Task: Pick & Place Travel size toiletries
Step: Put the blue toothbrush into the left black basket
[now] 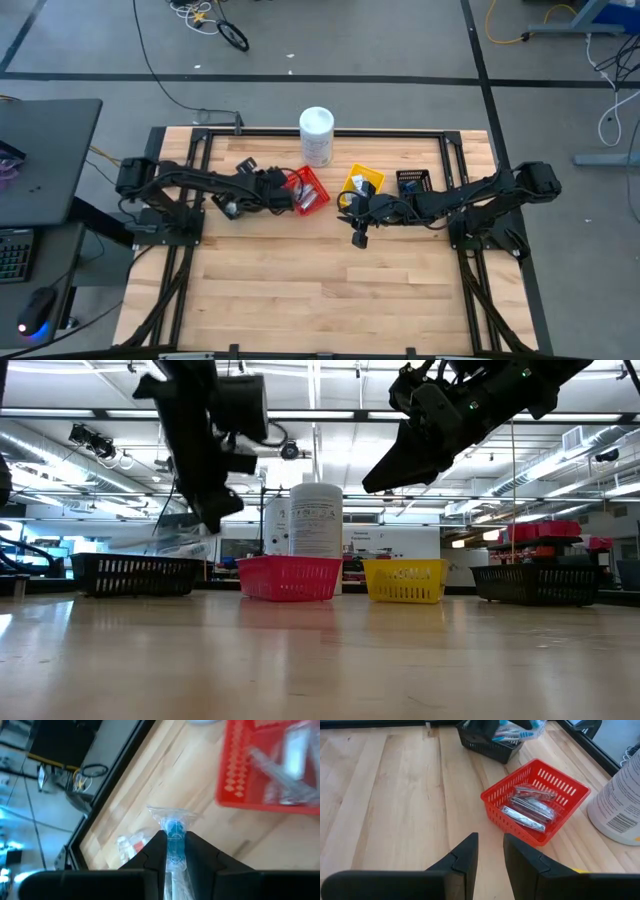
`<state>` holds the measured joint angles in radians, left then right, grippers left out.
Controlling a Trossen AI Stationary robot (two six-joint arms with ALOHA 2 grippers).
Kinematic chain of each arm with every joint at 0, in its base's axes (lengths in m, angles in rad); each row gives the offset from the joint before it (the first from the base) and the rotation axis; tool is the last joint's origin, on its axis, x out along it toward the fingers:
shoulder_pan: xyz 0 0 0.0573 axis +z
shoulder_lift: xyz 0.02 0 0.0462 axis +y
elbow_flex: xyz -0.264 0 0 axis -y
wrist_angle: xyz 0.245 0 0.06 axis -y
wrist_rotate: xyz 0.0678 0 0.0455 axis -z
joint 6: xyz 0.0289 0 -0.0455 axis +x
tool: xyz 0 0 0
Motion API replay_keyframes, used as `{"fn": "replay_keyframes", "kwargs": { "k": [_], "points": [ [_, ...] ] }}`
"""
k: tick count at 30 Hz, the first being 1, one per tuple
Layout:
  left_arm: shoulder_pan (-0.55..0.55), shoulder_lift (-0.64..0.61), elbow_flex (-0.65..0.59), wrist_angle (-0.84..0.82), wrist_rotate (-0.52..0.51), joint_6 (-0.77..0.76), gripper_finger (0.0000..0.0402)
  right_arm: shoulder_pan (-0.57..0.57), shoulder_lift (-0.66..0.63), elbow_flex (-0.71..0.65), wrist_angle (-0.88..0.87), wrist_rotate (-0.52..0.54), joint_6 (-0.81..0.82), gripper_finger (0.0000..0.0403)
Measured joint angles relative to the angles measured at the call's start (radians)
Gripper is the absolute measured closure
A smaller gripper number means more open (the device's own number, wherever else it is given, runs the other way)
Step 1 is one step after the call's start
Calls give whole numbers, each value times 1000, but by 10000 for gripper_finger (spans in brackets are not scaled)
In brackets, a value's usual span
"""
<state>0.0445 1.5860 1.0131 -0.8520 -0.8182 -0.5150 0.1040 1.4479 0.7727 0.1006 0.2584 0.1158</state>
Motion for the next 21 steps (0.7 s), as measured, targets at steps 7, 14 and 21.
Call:
{"fn": "replay_keyframes", "kwargs": {
  "k": [7, 14, 21],
  "points": [
    [68, -15, -110, 171, 0, -28, 339, 0, 0, 0, 0, 0, 0, 299],
    [94, -88, -134, 126, 72, -73, 332, 0, 0, 0, -18, 0, 0, 299],
    [90, -145, -132, 119, -90, -103, 331, 0, 0, 0, -36, 0, 1, 299]
  ]
}}
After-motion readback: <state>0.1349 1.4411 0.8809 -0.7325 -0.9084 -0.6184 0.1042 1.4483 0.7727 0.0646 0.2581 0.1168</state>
